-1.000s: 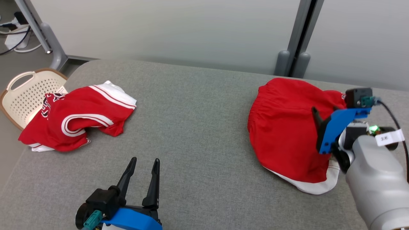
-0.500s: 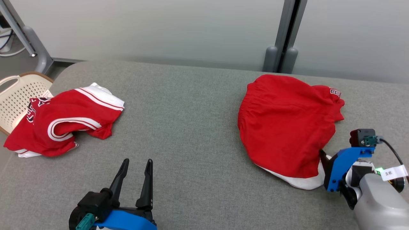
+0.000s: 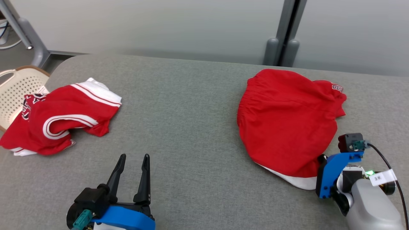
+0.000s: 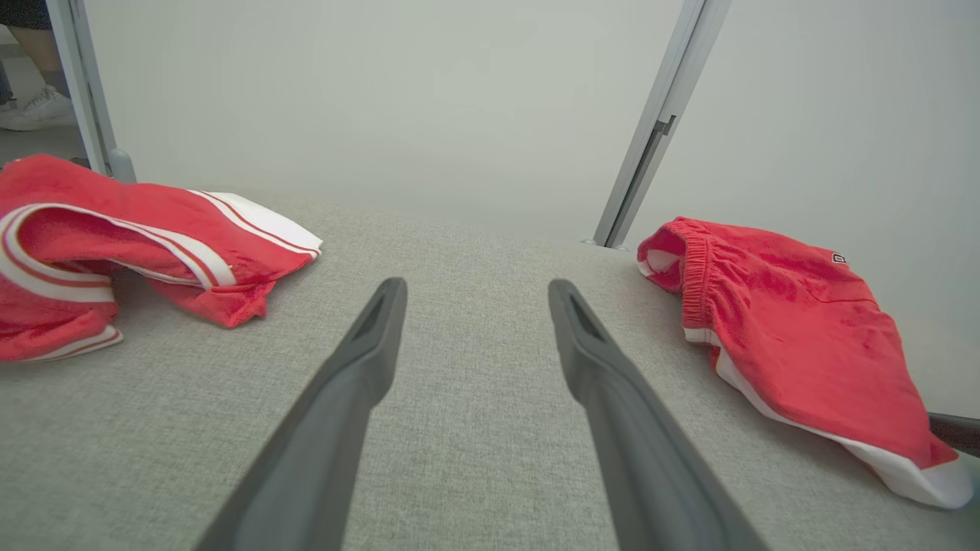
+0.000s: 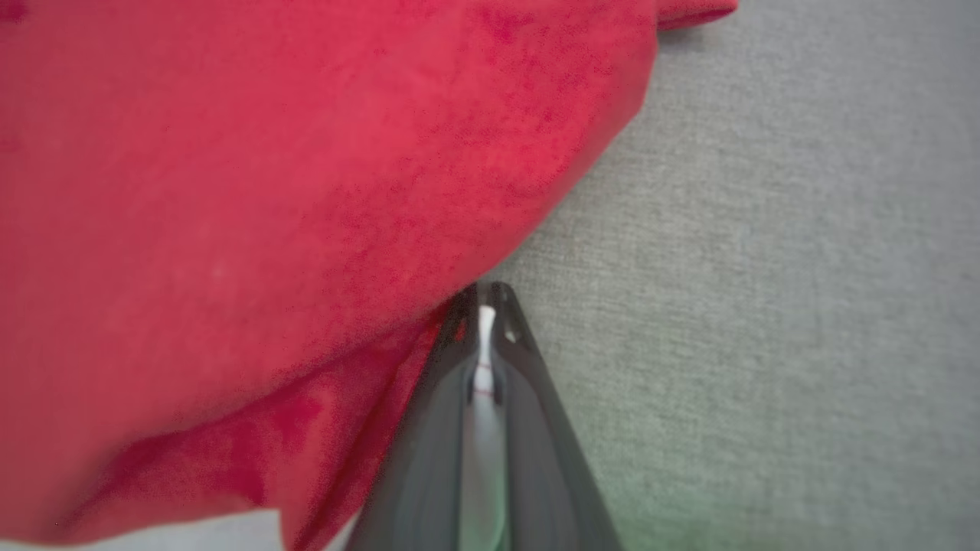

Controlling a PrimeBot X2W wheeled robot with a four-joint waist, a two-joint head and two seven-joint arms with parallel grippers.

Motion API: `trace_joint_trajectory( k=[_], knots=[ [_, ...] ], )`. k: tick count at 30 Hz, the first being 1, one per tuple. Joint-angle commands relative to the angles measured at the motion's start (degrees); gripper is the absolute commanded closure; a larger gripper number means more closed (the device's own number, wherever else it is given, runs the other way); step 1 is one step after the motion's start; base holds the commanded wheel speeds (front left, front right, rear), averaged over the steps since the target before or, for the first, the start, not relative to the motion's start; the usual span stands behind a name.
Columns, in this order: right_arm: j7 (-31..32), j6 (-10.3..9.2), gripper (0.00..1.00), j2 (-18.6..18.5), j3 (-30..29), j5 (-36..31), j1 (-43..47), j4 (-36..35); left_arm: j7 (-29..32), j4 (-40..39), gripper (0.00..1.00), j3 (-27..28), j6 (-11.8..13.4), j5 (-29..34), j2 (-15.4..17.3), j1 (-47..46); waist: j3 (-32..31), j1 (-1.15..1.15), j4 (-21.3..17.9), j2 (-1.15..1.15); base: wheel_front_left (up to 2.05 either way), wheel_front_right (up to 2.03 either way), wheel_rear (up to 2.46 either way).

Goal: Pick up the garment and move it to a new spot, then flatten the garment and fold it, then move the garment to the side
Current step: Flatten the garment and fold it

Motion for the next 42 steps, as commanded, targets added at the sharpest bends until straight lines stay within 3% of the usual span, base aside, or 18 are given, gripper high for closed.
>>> trace_joint_trajectory(
  k=[1,2,6,11,12,13,14,28,36,42],
  knots=[
    [0.3,-0.05,1.0,0.0,-1.2,-0.9,3.8,-2.1,-0.2,-0.1,0.0,0.3,0.1,-0.1,0.3,0.1,-0.5,0.0,-1.3,0.0,0.0,0.0,0.0],
    [0.3,-0.05,1.0,0.0,-1.2,-0.9,3.8,-2.1,-0.2,-0.1,0.0,0.3,0.1,-0.1,0.3,0.1,-0.5,0.0,-1.3,0.0,0.0,0.0,0.0],
    [-1.1,-0.02,1.0,0.7,-6.3,-2.5,7.3,-13.1,-0.4,-0.1,0.0,0.9,0.5,-0.3,0.5,0.3,-1.0,0.0,-3.7,0.0,0.0,0.0,0.0],
    [1.4,-0.01,1.0,3.7,-14.2,-3.6,16.5,-32.5,-0.6,-0.2,0.0,1.3,0.6,-0.4,0.8,0.8,-2.0,0.0,-6.8,0.0,0.0,0.0,0.0],
    [1.4,-0.02,0.74,4.1,-14.7,-3.5,18.0,-35.4,-0.6,-0.1,0.0,1.3,0.6,-0.5,0.9,1.0,-2.2,0.0,-7.3,0.0,0.0,0.0,0.0],
    [1.4,-0.02,0.74,4.1,-14.7,-3.5,18.0,-35.4,-0.6,-0.1,0.0,1.3,0.6,-0.5,0.9,1.0,-2.2,0.0,-7.3,0.0,0.0,0.0,0.0],
    [0.8,-0.01,0.0,4.4,-15.2,-3.1,20.8,-40.4,-0.6,-0.1,0.0,1.2,0.6,-0.5,1.0,1.1,-2.6,0.0,-8.1,0.0,0.0,0.0,0.0],
    [-11.0,-0.01,0.0,4.5,-6.5,3.4,32.5,-51.6,-0.4,1.5,0.0,0.4,0.7,-0.9,1.4,3.4,-5.8,0.0,-11.0,0.0,0.0,0.0,0.0],
    [-11.8,-0.01,0.0,4.5,-2.5,5.6,35.2,-53.0,0.4,2.2,0.0,-0.1,0.9,-0.9,2.0,3.6,-6.1,0.0,-12.4,0.0,0.0,0.0,0.0],
    [-11.4,-0.01,0.0,4.6,-0.4,6.2,34.1,-53.7,5.1,7.0,0.0,-4.2,-2.5,0.2,1.4,-4.2,-4.5,0.0,-14.5,0.0,0.0,0.0,0.0]
  ],
)
